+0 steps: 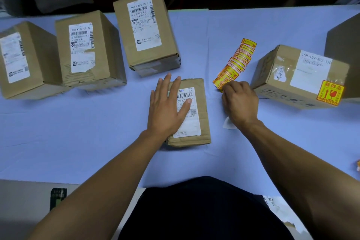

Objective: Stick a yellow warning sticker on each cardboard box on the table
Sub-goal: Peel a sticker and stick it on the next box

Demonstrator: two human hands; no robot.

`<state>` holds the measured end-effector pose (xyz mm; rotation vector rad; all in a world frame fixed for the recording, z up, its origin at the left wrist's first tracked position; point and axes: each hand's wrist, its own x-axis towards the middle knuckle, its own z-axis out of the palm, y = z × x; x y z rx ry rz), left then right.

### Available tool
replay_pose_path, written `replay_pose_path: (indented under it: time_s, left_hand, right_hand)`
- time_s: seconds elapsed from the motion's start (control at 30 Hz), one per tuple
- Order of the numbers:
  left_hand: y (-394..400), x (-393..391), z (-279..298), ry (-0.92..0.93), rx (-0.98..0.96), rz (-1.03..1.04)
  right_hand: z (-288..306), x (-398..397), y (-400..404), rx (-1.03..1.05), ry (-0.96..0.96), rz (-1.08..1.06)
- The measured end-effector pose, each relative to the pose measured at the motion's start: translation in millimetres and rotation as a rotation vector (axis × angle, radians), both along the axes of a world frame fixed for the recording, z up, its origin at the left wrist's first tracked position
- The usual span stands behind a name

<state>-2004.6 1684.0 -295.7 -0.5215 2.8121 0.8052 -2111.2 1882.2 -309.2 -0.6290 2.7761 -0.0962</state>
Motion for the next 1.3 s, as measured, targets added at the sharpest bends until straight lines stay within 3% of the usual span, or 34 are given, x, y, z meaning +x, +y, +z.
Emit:
replay_pose_path:
  time_s: [0.13, 0.3, 0.43, 0.57, 0.67, 0.8, 0.97, 1.03, 1.1, 1.23, 1.3]
  left_hand:
    - [-0.7, 0.1, 2.5, -0.021, -0.008, -0.006]
    - [-0.6, 0.7, 3.8, -0.034, -0.008, -0.011]
    - [0.7, 0.8, 6.4, -0.038, 0.004, -0.005]
    - [2.2, -2.4, 14.6, -0.058, 0.010, -0.011]
    - [3.6, -6.0, 27.6, 0.043, 0.060, 0.020]
    - [23.1, -10.2, 53.2, 0.215, 0.230, 0.141]
    - [52.4, -10.9, 74.0, -0.014, 0.871, 0.304]
    - [55.4, -6.1, 76.9, -0.022, 0.973, 0.405]
    - [52.4, -2.1, 81.3, -0.026, 1.032, 0.508]
    - [33.9, 4.1, 91.3, -0.051, 1.161, 0.740]
    - [25.7, 7.8, 95.1, -0.088, 1.242, 0.800]
  right_hand:
    - [0.7, 6.0, 1.9, 0.001, -0.021, -0.005]
    - [3.1, 13.0, 2.2, -0.112, 0.104, 0.005]
    - [-4.3, 15.0, 4.7, -0.142, -0.035, -0.091]
    - [3.0, 14.3, 3.8, -0.349, -0.052, -0.166]
    - [19.7, 15.4, -1.8, -0.562, -0.107, -0.412]
    - [51.2, 35.8, -7.1, -0.984, -0.402, -0.723]
    - [78.4, 59.6, -9.3, -1.188, -0.510, -0.784]
    - [84.1, 64.4, -9.1, -1.211, -0.548, -0.779]
    - [89.1, 68.6, -5.2, -1.125, -0.490, -0.668]
    - [95.0, 68.3, 10.7, -0.701, -0.018, 0.052]
    - [95.5, 66.7, 12.5, -0.574, 0.078, 0.254]
